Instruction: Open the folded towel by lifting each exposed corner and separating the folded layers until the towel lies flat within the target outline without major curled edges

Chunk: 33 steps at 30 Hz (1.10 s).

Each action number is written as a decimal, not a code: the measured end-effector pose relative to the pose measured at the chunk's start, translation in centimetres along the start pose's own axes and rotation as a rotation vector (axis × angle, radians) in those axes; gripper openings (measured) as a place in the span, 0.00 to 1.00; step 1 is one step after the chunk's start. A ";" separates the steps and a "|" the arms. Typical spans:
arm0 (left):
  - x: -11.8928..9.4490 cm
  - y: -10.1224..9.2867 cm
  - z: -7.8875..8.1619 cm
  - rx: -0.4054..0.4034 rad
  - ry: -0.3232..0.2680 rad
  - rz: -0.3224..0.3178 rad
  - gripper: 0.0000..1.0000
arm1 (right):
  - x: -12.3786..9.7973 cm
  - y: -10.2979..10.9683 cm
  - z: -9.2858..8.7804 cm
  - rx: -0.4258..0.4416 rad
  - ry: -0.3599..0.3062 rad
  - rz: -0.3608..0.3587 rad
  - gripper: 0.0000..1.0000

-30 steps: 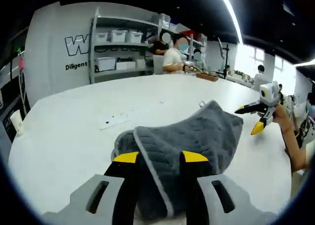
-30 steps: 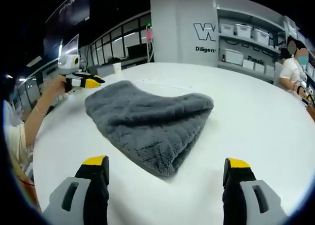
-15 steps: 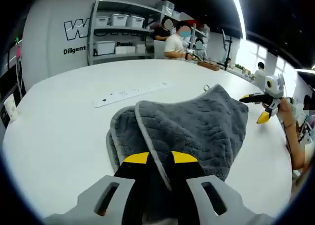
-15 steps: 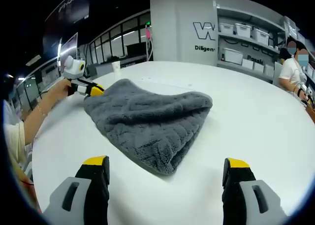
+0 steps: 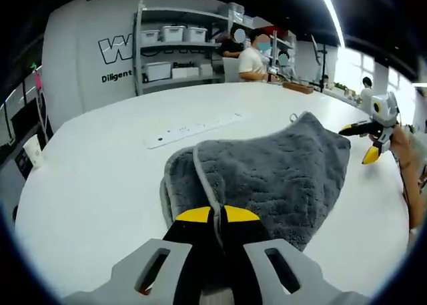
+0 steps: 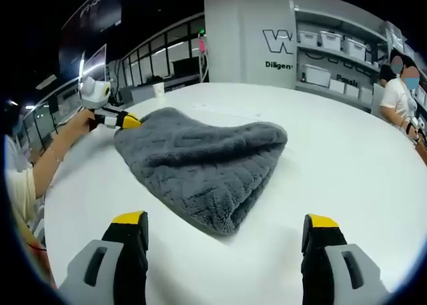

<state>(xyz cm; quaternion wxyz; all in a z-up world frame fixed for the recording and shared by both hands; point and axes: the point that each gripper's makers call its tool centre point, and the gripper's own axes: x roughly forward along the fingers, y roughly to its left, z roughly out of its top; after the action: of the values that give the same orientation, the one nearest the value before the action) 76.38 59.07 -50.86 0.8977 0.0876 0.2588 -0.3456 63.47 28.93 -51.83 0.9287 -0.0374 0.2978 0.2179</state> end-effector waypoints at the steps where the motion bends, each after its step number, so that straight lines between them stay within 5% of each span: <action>1: -0.1 0.2 -0.2 -0.003 0.004 0.005 0.04 | 0.0 0.0 0.0 0.000 0.000 0.000 0.96; 33: -3.2 6.3 -3.1 -0.093 -0.040 0.163 0.04 | 0.3 -0.1 -0.9 -0.018 0.049 -0.006 0.95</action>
<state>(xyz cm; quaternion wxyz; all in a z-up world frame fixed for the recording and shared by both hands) 77.28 66.70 -51.94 0.9309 0.0600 0.2488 -0.2607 63.24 28.82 -52.77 0.9214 -0.0520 0.3183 0.2167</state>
